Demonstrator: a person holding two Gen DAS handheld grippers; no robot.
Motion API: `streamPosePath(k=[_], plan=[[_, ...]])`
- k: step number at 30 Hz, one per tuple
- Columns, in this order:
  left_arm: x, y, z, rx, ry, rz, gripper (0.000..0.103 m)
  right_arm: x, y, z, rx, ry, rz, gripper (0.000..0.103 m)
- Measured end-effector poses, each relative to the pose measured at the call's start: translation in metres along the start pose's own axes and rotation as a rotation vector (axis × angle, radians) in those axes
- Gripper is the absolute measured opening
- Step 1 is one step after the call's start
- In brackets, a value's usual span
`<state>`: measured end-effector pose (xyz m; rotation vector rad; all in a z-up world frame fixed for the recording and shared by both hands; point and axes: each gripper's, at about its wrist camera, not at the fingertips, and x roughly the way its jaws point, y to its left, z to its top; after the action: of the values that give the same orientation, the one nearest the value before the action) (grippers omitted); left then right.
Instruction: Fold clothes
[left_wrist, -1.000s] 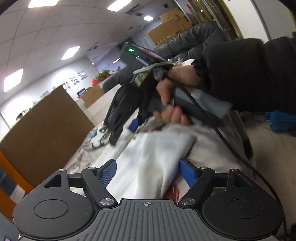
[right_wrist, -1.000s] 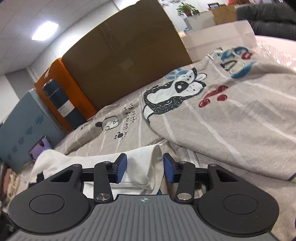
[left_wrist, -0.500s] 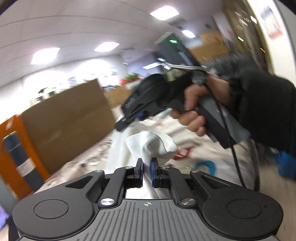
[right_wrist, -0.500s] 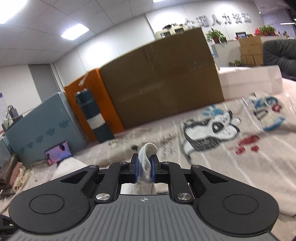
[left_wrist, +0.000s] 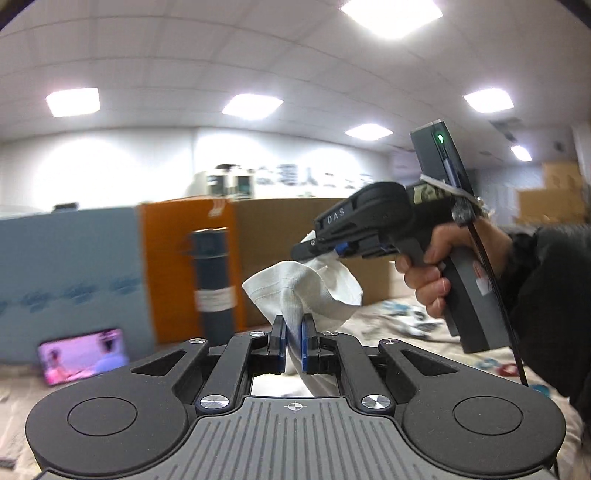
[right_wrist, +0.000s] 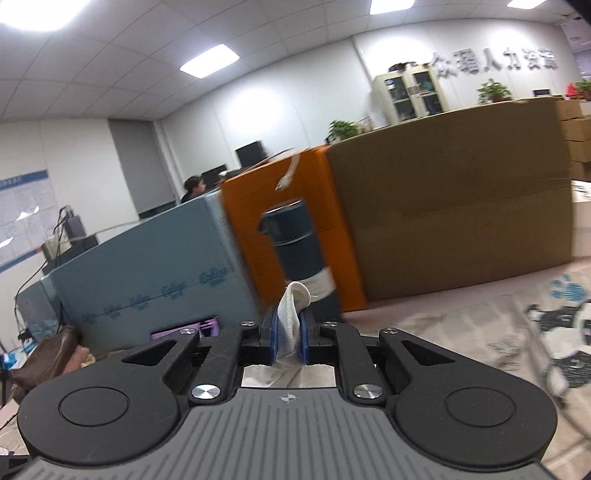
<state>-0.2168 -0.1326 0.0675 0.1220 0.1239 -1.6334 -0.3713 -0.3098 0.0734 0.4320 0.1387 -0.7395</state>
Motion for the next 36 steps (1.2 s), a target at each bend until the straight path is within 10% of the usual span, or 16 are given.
streamPosePath(k=[14,19,23,25,29,36], plan=[[-0.021,0.128,-0.065,-0.541,0.275,0.045,0.007,0.166,0.100,-0.059,-0.193,0.393,-0.101,0.012],[-0.026,0.138,-0.079,-0.614,0.309,0.011,0.008,0.169,0.099,-0.054,-0.127,0.355,-0.058,0.057],[-0.029,0.150,-0.083,-0.676,0.309,-0.048,0.009,0.156,0.090,-0.045,-0.092,0.332,-0.006,0.062],[-0.032,0.156,-0.085,-0.705,0.299,-0.074,0.015,0.149,0.083,-0.041,-0.059,0.354,0.037,0.067],[-0.040,0.156,-0.085,-0.711,0.257,-0.062,0.060,0.133,0.079,-0.042,-0.057,0.371,0.081,0.076],[-0.035,0.149,-0.085,-0.613,0.263,0.100,0.064,0.137,0.079,-0.066,-0.016,0.498,0.212,0.079]])
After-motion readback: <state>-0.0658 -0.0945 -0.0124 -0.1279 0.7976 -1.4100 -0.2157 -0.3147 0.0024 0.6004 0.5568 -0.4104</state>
